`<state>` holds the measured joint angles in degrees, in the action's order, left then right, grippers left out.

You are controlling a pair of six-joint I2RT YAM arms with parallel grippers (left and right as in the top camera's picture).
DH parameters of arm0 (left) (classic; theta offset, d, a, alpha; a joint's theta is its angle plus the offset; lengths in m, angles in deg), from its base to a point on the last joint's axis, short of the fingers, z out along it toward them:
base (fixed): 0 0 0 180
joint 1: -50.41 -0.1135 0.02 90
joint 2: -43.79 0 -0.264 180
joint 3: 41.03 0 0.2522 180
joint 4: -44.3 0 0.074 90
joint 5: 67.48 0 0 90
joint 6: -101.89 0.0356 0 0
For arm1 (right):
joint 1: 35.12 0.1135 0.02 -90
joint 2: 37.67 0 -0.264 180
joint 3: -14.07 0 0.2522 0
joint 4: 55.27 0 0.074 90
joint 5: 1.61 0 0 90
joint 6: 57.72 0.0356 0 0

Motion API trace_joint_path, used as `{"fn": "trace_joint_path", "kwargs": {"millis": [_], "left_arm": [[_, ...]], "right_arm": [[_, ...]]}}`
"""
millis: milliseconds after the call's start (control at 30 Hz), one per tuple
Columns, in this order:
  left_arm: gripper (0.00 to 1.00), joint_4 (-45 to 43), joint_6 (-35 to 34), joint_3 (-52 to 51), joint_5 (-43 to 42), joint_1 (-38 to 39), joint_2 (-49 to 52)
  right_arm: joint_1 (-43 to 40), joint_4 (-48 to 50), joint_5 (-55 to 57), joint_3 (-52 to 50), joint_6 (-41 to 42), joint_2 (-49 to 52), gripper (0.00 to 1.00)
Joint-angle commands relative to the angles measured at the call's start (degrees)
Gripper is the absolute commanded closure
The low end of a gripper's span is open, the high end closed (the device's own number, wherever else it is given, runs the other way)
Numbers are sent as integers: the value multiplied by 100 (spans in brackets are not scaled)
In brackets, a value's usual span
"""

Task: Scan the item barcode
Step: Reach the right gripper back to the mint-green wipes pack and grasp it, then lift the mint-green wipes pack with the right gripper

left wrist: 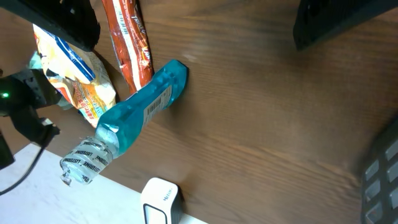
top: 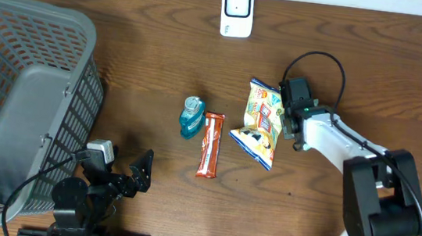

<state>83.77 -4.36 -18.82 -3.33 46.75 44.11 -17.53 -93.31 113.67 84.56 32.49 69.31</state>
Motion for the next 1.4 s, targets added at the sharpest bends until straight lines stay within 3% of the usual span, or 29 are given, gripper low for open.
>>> {"fn": "trace_joint_path", "kwargs": {"millis": [0,300,467,667,1000,1067,1267,1367], "left_arm": [[1,146,50,-74,-70,-28,-9],[1,146,50,-74,-70,-28,-9],[1,146,52,-74,-70,-28,-9],[0,146,50,-74,-70,-28,-9],[1,146,50,-74,-70,-28,-9],[1,146,50,-74,-70,-28,-9],[1,146,50,-74,-70,-28,-9],[1,146,50,-74,-70,-28,-9]], "right_arm": [[-240,-448,-1281,-396,-111,879,98],[-798,-2498,-3888,1113,-122,603,99],[-1091,-3742,-6065,1779,-1110,133,99],[-1231,-4826,-7796,1902,-2723,-490,99],[-1228,-6177,-9801,1902,-2830,-723,99],[-1224,-6461,-10098,1902,-3327,-732,99],[-1224,-7331,-9735,1902,-6395,-734,99],[-1169,-7326,-9777,1880,-6979,-778,99]]}}
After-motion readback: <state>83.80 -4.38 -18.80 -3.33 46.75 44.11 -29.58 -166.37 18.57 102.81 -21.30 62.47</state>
